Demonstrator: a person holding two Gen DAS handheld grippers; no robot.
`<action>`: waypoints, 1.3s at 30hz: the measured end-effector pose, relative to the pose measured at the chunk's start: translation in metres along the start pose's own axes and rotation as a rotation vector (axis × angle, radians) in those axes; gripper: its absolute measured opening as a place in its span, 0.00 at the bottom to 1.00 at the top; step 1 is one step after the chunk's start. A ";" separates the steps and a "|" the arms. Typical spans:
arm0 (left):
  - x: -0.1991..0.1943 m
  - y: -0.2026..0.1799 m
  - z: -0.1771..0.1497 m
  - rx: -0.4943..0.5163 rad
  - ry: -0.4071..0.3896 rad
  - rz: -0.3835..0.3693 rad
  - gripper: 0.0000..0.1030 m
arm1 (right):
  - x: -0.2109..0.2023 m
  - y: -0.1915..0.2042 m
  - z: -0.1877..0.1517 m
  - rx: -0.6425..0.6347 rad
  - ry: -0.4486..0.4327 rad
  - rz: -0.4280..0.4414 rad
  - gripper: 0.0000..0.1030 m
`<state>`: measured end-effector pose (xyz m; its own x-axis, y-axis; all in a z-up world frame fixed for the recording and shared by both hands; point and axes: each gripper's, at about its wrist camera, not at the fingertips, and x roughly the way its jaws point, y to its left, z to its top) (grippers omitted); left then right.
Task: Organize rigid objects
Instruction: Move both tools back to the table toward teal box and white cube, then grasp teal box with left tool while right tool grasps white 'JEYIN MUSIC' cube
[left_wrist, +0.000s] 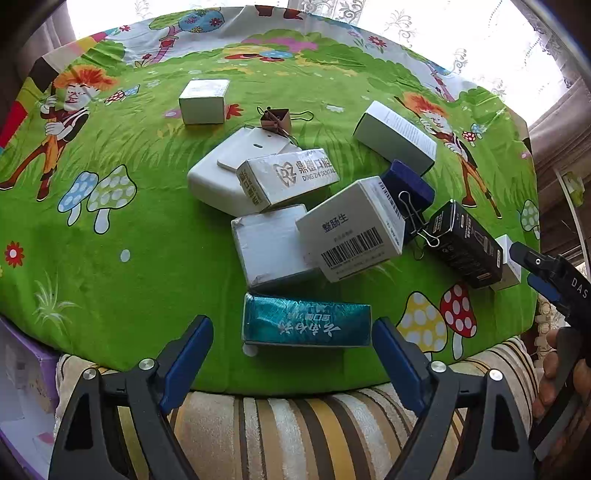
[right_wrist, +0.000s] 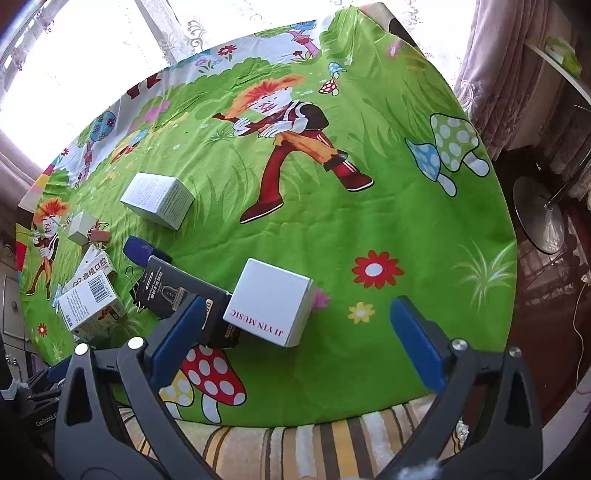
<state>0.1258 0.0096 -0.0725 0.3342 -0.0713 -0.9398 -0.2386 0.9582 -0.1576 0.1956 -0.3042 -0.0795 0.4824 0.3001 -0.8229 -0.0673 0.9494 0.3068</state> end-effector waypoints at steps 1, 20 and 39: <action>0.002 -0.001 0.001 0.001 0.001 0.000 0.86 | 0.002 0.001 0.001 -0.002 0.001 0.002 0.98; -0.002 0.008 -0.009 -0.034 -0.069 -0.062 0.73 | 0.013 -0.011 -0.001 0.071 -0.007 0.071 0.78; -0.019 0.017 -0.021 -0.064 -0.122 -0.106 0.73 | 0.022 -0.010 -0.007 0.037 0.046 -0.023 0.59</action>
<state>0.0961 0.0210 -0.0633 0.4677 -0.1328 -0.8738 -0.2525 0.9274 -0.2761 0.2005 -0.3061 -0.1044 0.4428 0.2833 -0.8507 -0.0238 0.9522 0.3047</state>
